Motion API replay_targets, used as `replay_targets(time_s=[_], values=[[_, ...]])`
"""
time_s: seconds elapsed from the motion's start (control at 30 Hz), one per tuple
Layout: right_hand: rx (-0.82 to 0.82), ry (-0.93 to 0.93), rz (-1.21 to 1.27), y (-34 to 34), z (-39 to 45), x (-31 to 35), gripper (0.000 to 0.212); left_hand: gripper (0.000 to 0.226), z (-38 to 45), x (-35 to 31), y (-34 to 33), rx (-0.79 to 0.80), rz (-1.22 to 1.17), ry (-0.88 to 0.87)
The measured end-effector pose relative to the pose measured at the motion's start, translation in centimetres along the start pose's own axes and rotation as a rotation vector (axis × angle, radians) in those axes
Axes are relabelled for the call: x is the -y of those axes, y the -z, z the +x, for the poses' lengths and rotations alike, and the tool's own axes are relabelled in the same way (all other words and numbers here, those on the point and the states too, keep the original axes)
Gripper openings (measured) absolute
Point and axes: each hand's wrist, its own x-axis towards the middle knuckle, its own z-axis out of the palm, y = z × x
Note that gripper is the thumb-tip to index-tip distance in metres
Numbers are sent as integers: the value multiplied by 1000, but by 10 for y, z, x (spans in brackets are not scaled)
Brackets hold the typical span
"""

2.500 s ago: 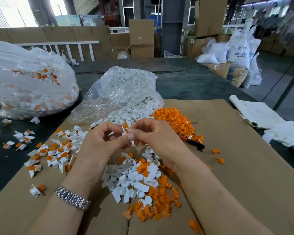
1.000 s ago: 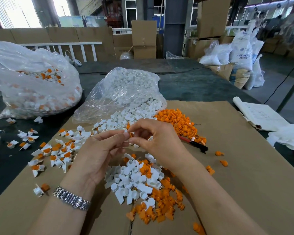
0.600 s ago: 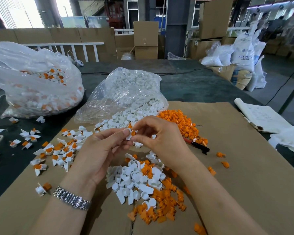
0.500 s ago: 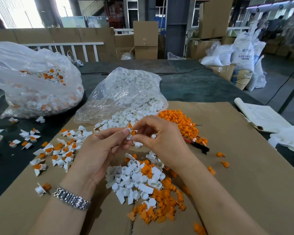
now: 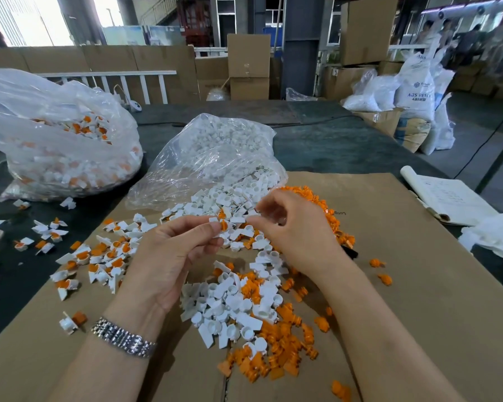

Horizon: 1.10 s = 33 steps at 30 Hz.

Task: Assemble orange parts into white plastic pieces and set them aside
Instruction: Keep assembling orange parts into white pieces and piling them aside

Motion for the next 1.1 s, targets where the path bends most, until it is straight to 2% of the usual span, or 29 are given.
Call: replay_targets(time_s=[0.07,0.13,0.2,0.4,0.57,0.73,0.9,1.0,1.1], values=[[24,-171,-371,6,1,-11,36,20,0,0,1,-11,-5,9],[136,-343,-546,9,-1,-16,48,21,-1,0,1,-16,-2,5],[207,-406,-579,8,-3,-16,51,23,-1,0,1,-19,13,-8],[245,-345,-656,4,-6,-11,47,18,0,1,3,-26,3,-18],[163,-306,-540,6,-3,-9,39,17,0,2,2,-72,-38,-22],[96,-220,-290,18,-1,4,23,30,1,0,1,-105,-62,-69],[420,-355,324,31,-10,23,24,27,0,1,2,-93,-70,-106],[546,-310,281,31,-15,33,24,29,-1,1,1,-94,-89,-119],[573,-241,173,30,-15,38,29,28,-1,2,0,-86,-76,-139]])
